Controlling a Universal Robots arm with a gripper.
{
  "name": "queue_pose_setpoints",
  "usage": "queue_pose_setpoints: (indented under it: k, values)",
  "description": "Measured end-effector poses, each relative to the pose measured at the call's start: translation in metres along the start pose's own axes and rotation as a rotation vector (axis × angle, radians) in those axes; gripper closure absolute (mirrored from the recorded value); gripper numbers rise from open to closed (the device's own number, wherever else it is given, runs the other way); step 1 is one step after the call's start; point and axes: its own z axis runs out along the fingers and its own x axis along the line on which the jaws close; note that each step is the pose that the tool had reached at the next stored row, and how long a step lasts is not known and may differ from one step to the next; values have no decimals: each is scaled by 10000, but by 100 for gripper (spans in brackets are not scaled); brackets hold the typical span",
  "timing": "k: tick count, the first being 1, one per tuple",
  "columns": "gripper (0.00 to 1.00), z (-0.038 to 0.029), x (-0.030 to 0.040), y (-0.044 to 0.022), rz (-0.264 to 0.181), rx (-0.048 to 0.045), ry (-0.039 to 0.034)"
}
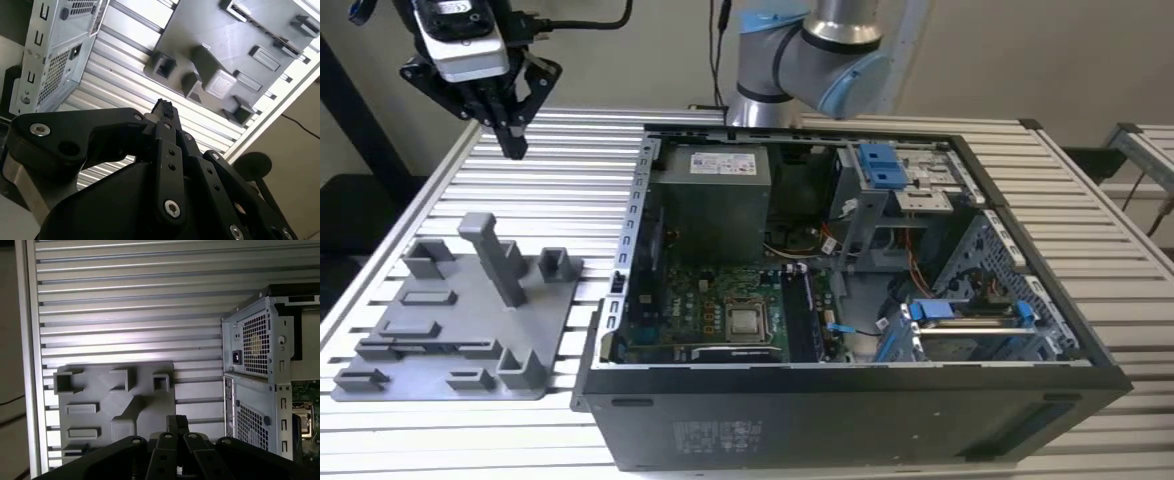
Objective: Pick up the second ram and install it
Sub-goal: 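Reach for the second ram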
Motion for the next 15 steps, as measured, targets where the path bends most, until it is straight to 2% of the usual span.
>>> queue_pose_setpoints:
  k: [8, 15]
  values:
    - [89, 3, 175, -13, 1, -1, -1]
    - [89, 7, 384, -28, 1, 0, 0]
